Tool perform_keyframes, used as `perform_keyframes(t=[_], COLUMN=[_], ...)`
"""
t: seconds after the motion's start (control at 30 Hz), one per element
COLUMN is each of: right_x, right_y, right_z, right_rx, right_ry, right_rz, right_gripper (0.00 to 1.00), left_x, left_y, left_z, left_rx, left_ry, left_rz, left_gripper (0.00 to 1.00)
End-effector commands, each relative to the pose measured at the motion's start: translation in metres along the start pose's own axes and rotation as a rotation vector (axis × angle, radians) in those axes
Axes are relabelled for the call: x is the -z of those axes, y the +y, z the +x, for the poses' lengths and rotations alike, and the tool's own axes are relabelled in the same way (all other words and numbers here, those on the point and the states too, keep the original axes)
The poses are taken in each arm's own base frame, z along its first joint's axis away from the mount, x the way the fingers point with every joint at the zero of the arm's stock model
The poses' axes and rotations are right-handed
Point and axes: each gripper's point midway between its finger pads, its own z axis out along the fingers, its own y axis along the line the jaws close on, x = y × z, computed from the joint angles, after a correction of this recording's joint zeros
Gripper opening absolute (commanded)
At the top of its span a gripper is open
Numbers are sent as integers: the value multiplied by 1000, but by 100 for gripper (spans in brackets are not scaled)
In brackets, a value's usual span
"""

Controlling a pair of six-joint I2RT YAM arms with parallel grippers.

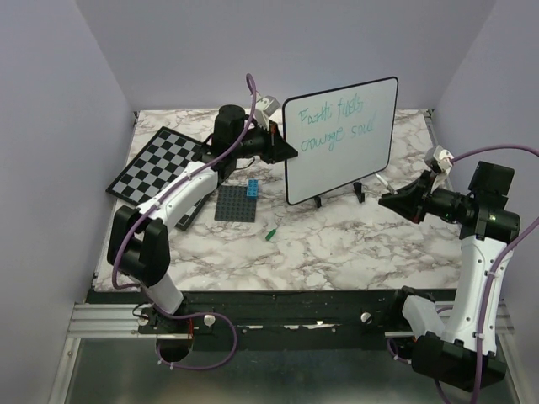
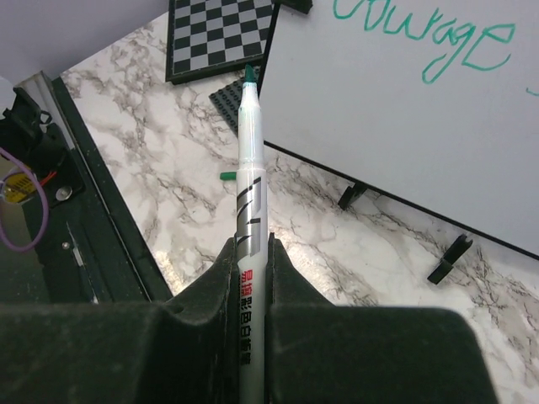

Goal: Write a sentence on the whiteboard
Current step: Place the whiteboard on the whiteboard stand.

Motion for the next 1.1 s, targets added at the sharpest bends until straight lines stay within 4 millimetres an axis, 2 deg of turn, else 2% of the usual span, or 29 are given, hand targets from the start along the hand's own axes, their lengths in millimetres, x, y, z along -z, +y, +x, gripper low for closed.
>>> perform_keyframes(t=[0.0,0.23,0.4,0.6,0.9,0.97,1.0,1.07], right_x=[-1,-3,-4,-5,-6,-6,-6,-6], right_y=[3,1,-1,-2,-4,-4,-4,-5], right_z=[3,8,11,16,20,21,22,22], right_rx=[-17,-38,-42,-55,-70,-73,-75,-76], right_ry=[-18,-17,-12,-7,-4,-2,-2,-3], right_rz=[-24,-34,-32,-30,-31,-30,-30,-30], right_gripper=[0,0,1,0,1,0,0,0], left_x=[9,18,18,18,22,27,30,34], left_y=[-28,-9,23,16,38,33,29,25], left_z=[-50,-27,-18,-16,-18,-15,-22,-22], left_rx=[-176,-169,-162,-166,-114,-102,-107,-89], left_ry=[-92,-27,-16,-9,-26,-26,-55,-54], left_rz=[153,198,180,302,395,444,471,510], left_gripper=[0,0,0,0,0,0,0,0])
